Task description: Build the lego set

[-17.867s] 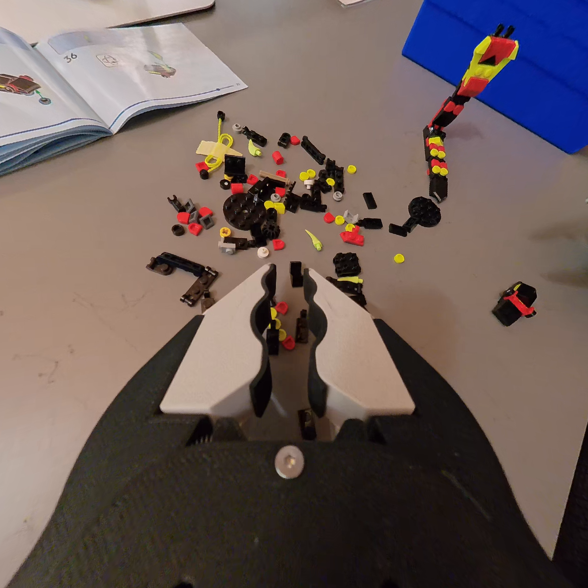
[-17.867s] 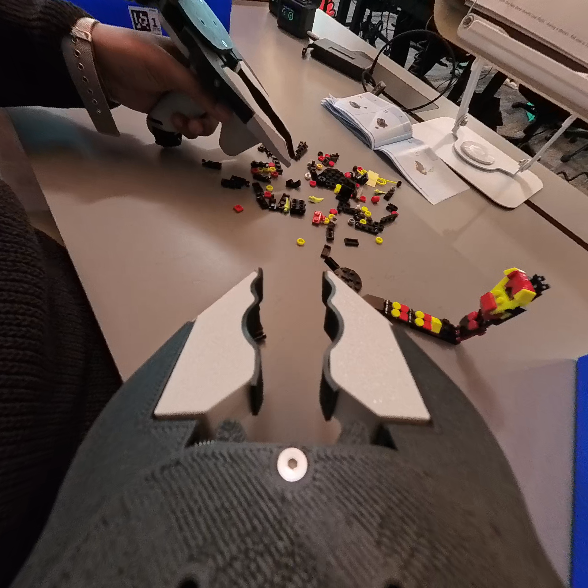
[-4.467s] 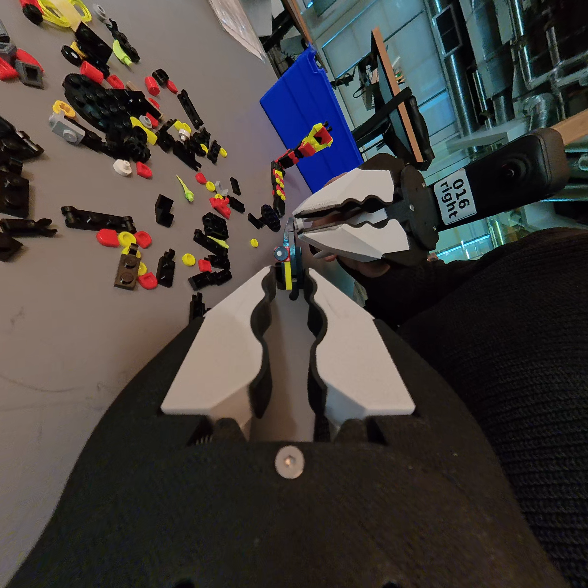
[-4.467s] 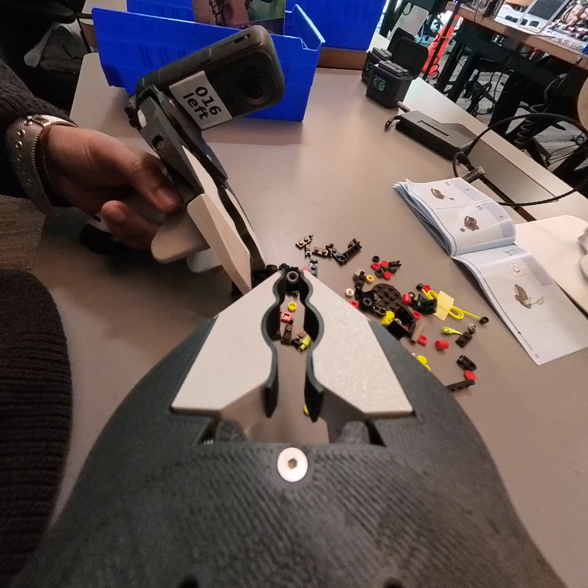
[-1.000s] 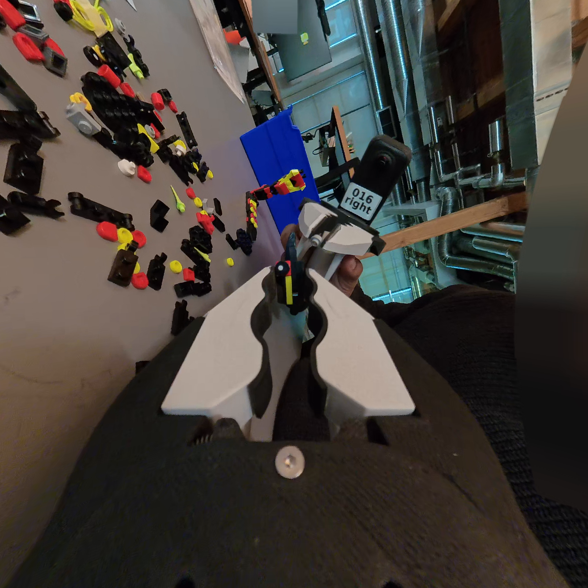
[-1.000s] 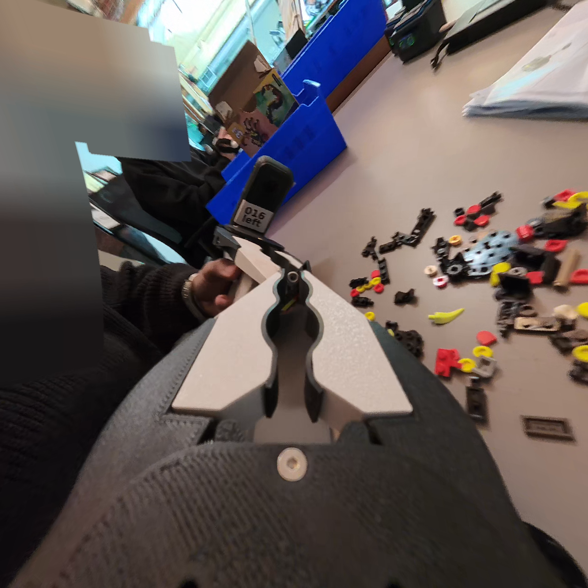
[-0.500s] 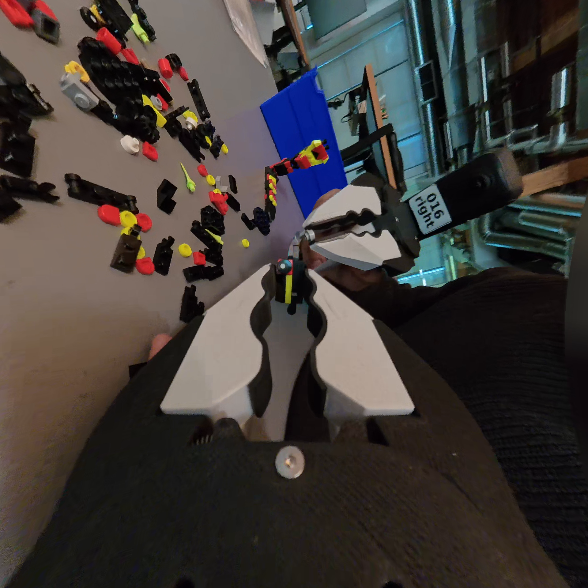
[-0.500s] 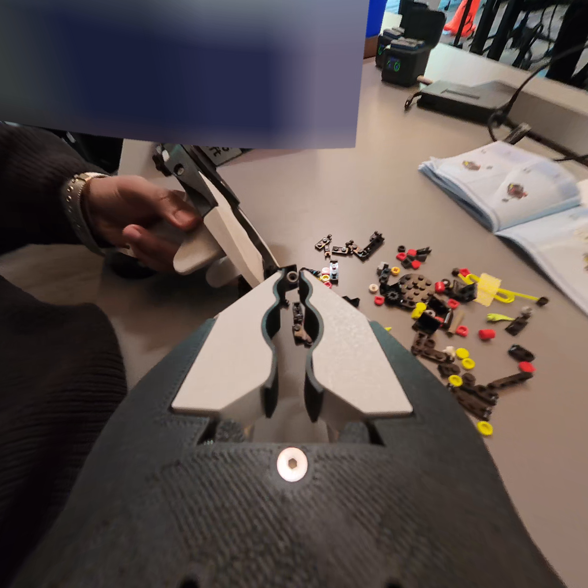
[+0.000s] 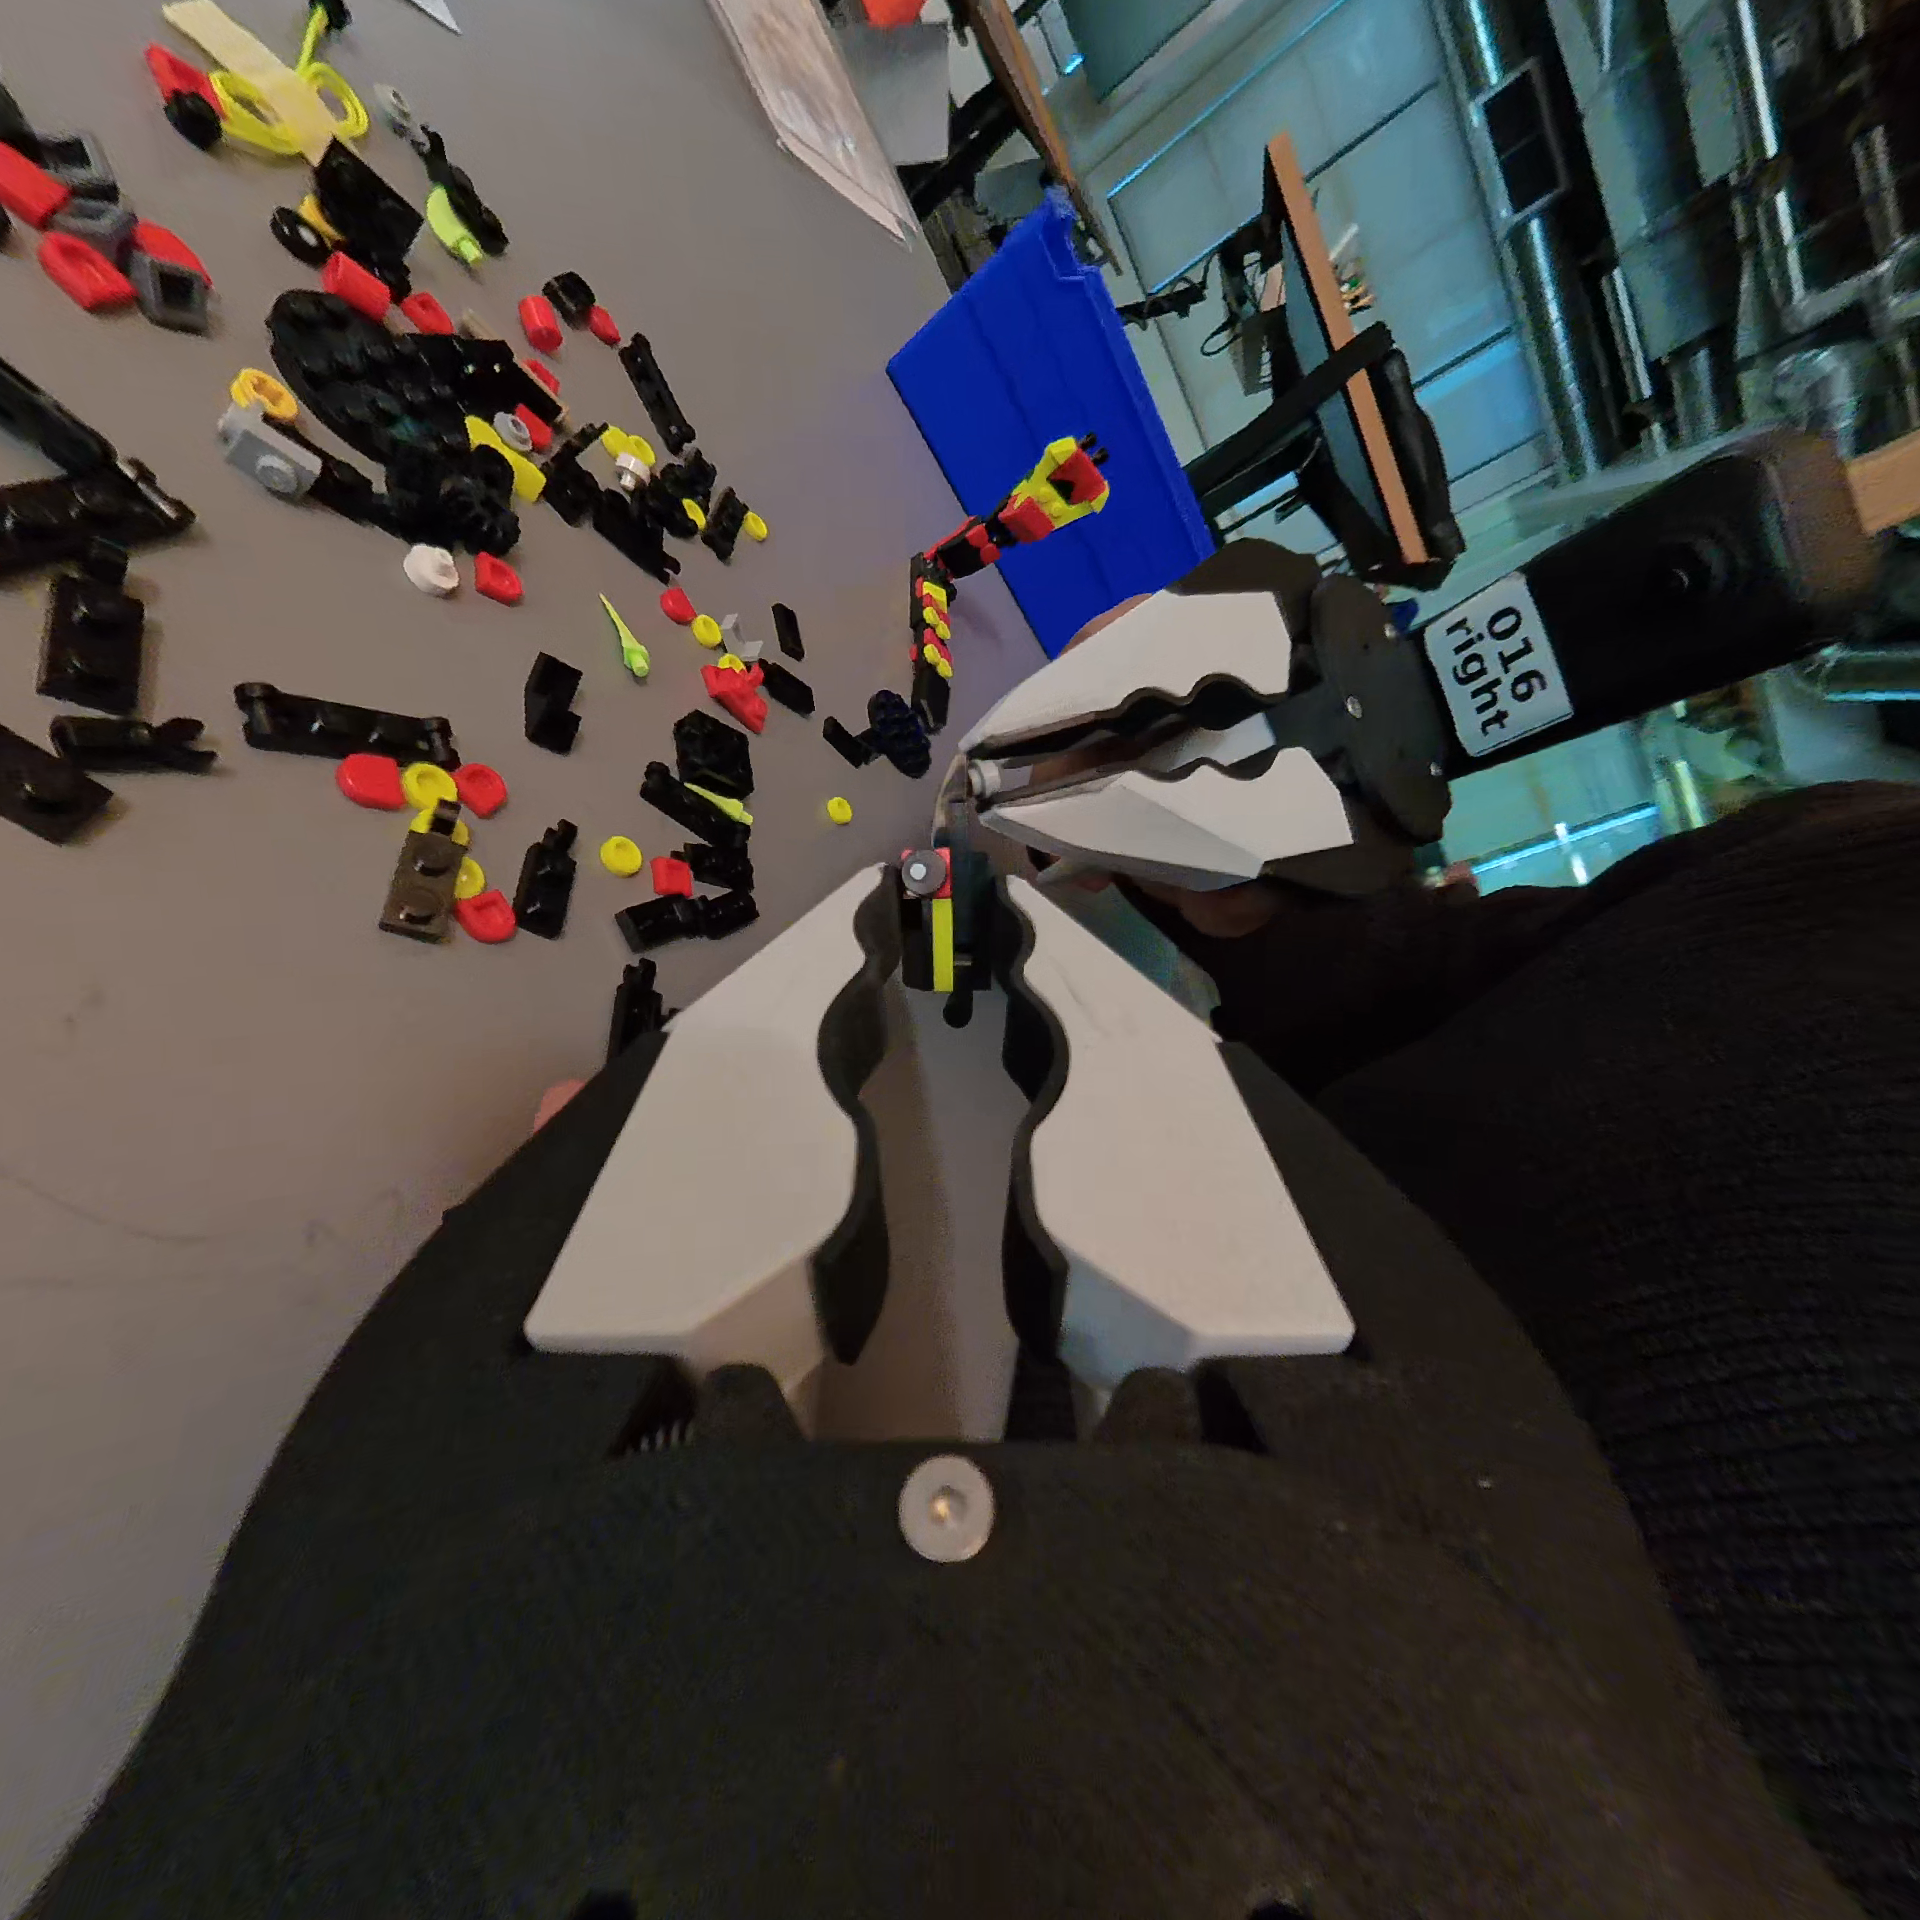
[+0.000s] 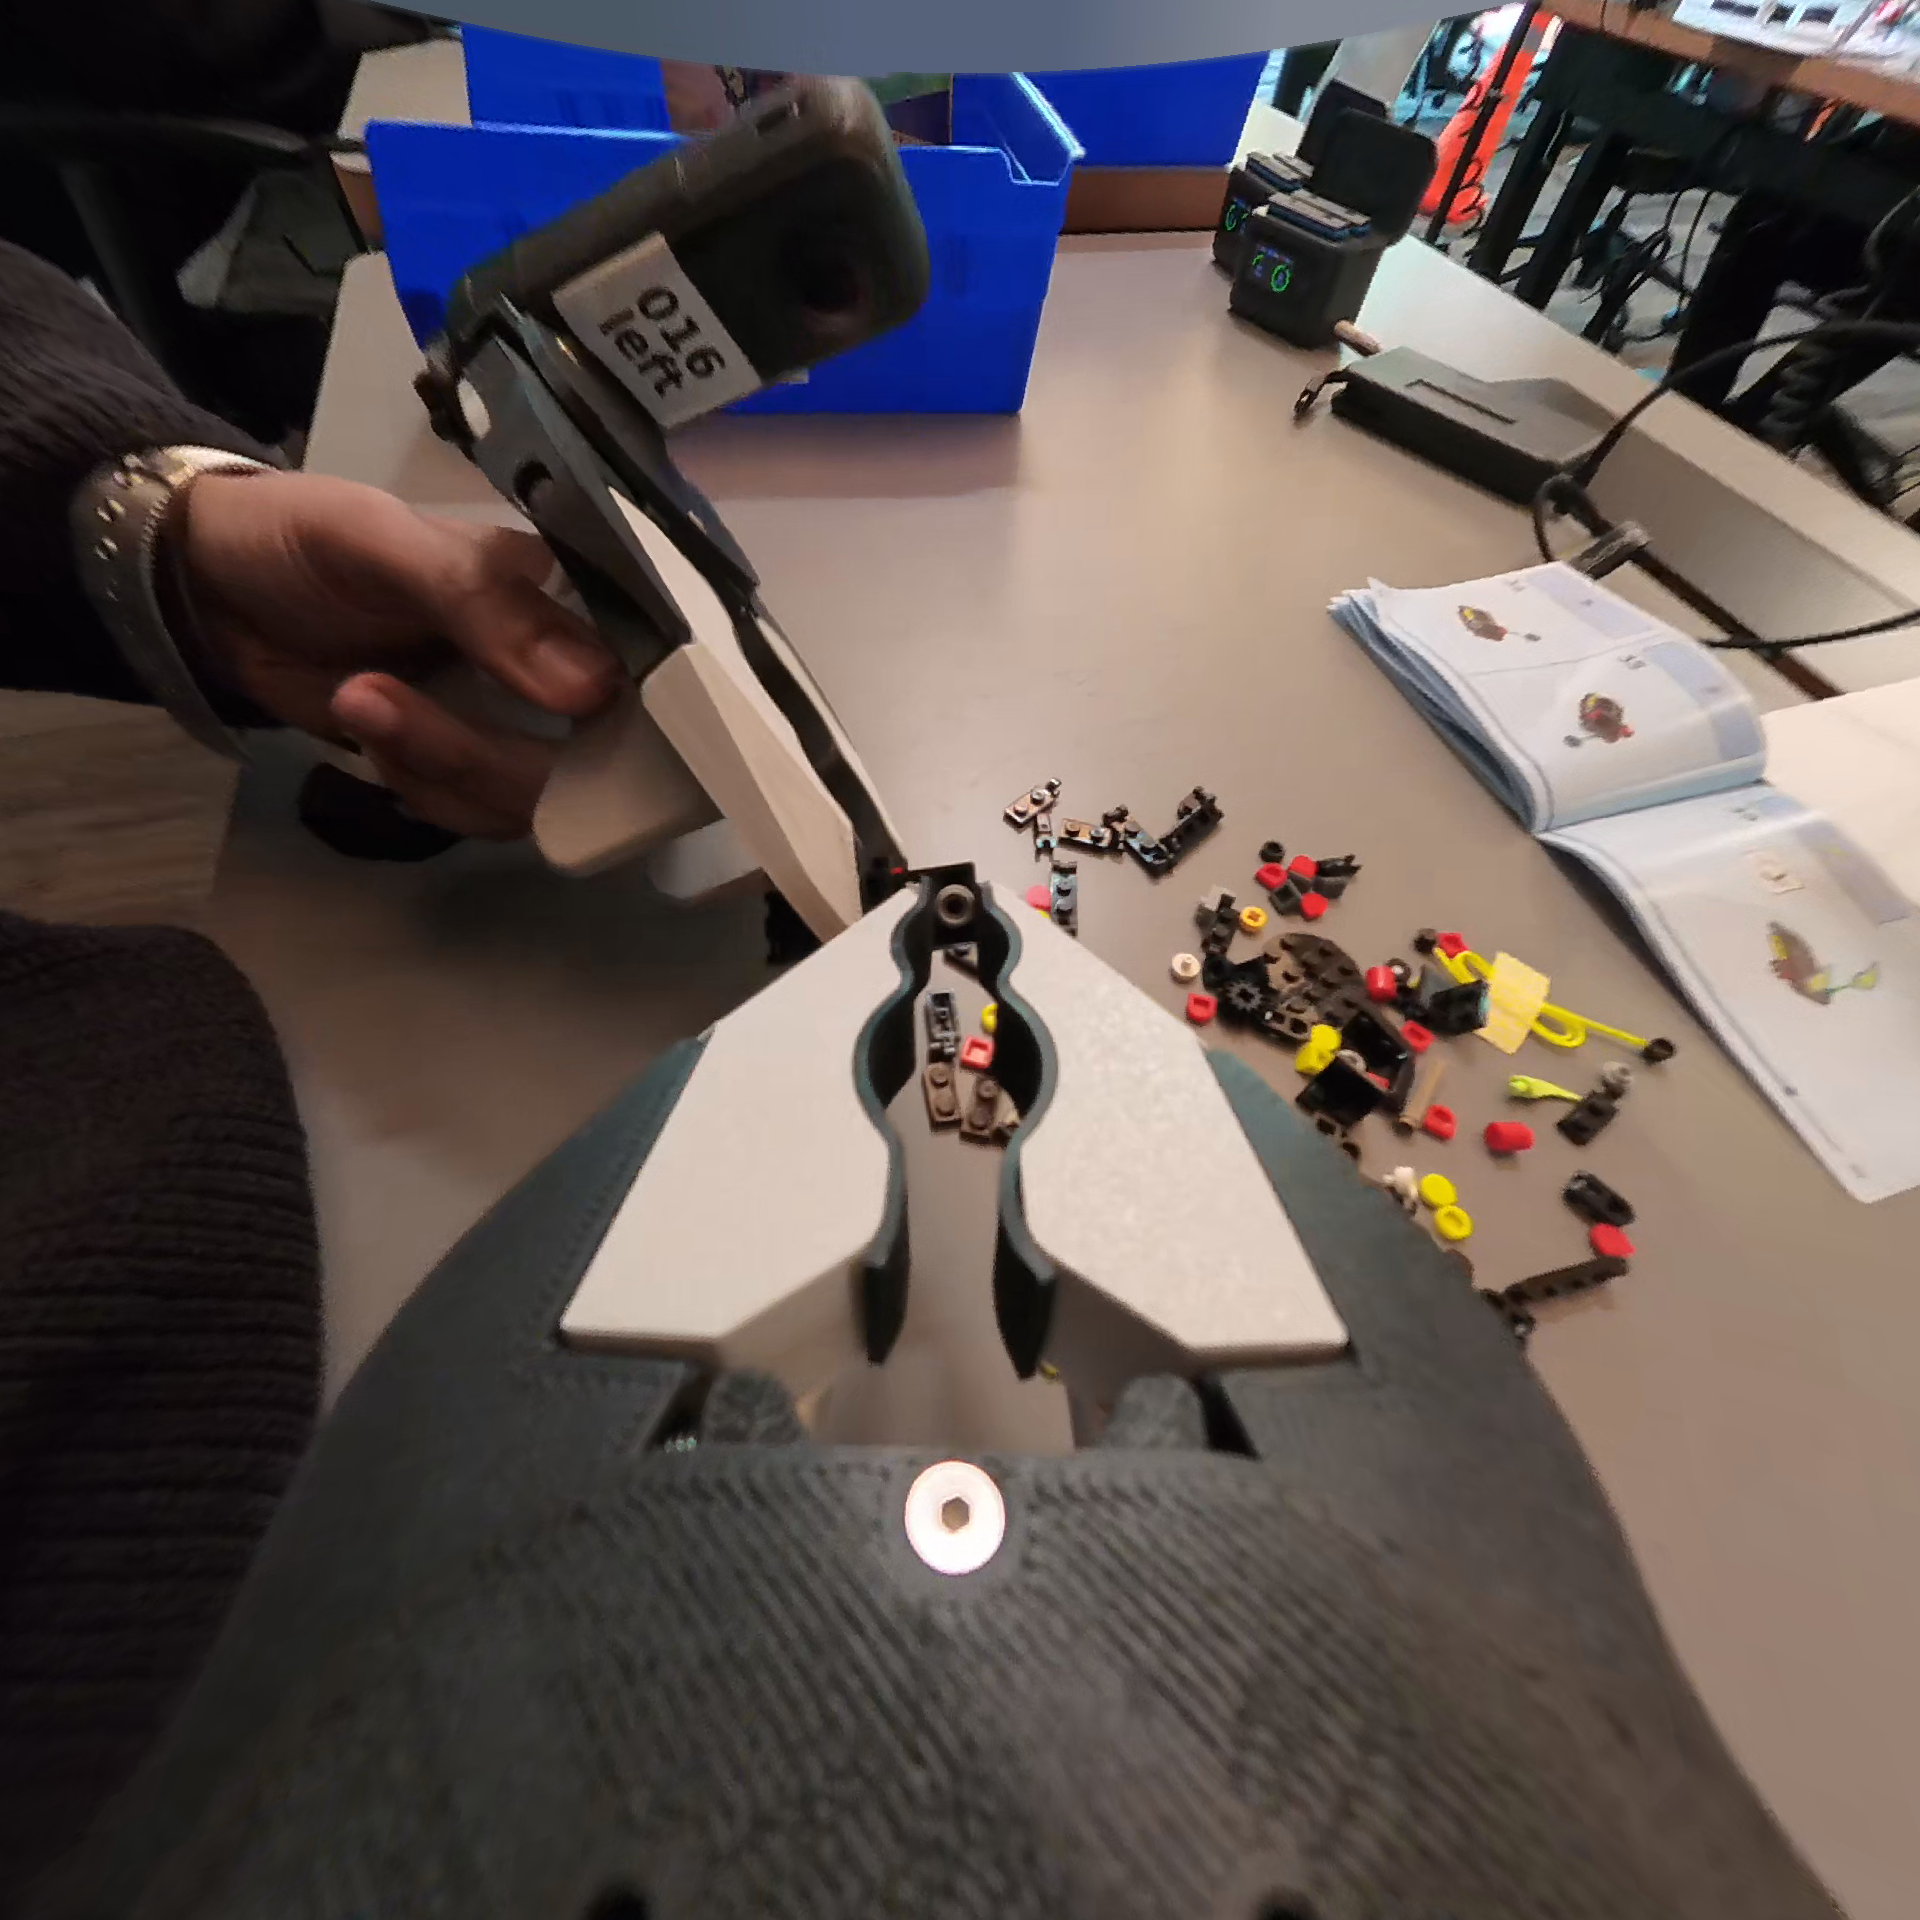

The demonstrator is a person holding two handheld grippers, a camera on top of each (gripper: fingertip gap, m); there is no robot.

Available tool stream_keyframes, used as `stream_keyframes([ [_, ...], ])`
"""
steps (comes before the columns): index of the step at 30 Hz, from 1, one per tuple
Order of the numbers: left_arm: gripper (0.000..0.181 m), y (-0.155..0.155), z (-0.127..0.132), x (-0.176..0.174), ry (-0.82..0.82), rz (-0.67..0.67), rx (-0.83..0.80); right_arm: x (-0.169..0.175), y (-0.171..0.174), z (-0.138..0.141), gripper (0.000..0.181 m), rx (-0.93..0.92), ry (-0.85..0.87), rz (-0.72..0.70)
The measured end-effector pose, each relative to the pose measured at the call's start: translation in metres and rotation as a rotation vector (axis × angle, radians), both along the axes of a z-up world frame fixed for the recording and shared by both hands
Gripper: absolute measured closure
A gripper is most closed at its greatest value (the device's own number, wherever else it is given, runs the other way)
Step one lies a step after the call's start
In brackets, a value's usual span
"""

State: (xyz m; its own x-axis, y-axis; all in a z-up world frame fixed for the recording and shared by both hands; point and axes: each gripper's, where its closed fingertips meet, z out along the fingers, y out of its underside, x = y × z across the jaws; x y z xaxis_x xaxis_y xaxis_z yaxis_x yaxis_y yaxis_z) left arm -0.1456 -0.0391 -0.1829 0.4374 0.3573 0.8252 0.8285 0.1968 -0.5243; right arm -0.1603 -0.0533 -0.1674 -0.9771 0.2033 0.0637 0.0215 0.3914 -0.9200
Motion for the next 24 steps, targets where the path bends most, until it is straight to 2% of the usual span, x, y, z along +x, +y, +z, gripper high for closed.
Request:
stream_keyframes([
  [1,0.167,-0.0003,-0.0003,-0.0002,0.018,0.003,-0.020,0.0001,-0.0005,0.0001,0.176,0.004,0.017,-0.002],
  [8,0.167,-0.0031,-0.0040,-0.0026,0.128,0.027,-0.163,-0.0009,-0.0016,-0.0016,0.176,0.018,0.063,-0.021],
  [14,0.167,-0.0035,-0.0031,-0.0031,0.024,0.030,-0.049,-0.0016,-0.0018,-0.0018,0.176,0.006,0.033,-0.029],
  [24,0.167,-0.0024,-0.0020,-0.0020,-0.017,0.021,0.002,-0.0009,-0.0020,-0.0021,0.174,0.002,0.009,-0.027],
])
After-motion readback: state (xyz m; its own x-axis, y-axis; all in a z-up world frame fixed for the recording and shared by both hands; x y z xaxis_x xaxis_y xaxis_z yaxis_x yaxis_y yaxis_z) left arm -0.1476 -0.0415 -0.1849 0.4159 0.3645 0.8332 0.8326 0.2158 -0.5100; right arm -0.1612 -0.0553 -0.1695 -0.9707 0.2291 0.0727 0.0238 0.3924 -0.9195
